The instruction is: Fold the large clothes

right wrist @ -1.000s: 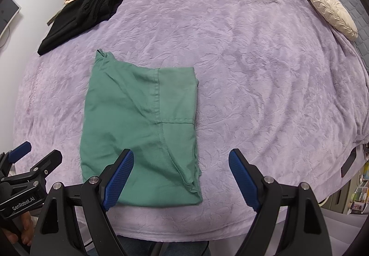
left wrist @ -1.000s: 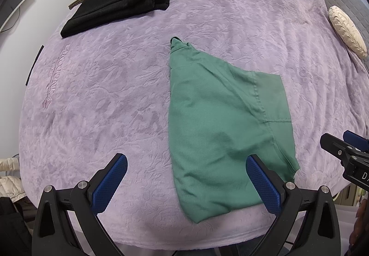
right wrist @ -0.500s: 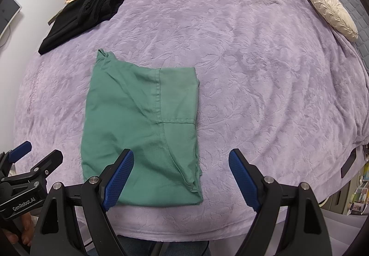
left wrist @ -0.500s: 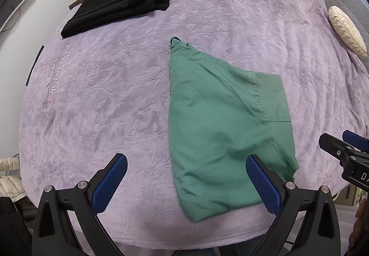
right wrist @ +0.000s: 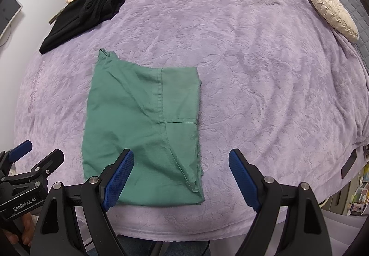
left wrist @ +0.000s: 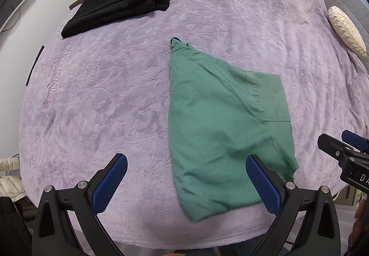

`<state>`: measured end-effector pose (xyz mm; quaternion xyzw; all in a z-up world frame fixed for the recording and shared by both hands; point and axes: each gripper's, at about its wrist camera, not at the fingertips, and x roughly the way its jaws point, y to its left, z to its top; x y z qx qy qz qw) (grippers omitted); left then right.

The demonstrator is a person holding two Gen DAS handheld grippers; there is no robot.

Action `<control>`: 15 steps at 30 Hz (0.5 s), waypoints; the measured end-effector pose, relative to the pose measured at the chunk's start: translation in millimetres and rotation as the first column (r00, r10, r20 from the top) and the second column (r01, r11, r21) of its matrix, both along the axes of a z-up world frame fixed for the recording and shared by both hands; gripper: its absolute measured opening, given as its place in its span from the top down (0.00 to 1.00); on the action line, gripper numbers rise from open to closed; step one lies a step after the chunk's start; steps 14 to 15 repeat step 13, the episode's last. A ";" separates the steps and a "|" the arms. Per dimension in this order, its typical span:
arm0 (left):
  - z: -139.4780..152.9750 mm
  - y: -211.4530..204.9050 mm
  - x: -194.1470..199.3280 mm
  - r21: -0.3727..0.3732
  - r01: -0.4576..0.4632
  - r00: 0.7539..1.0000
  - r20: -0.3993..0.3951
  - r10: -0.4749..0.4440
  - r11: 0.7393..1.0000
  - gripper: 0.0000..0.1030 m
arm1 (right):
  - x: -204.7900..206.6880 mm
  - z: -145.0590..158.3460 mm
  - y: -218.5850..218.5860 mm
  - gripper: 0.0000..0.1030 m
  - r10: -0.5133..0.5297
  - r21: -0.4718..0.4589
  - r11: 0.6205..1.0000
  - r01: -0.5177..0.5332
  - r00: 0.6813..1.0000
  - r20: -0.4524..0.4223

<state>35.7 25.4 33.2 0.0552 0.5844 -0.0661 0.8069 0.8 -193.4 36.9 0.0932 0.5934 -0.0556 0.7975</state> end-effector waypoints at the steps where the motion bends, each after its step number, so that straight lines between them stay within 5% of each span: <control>1: 0.0 0.0 0.1 0.000 0.001 1.000 0.001 -0.001 1.000 0.00 | 0.0 -0.1 -0.1 0.16 0.000 0.000 1.000 0.000 1.000 0.000; 15: 3.8 -2.1 -2.4 -0.002 0.004 1.000 0.019 -0.004 1.000 0.00 | 1.5 -1.3 3.5 0.16 0.007 0.004 1.000 -0.007 1.000 -0.007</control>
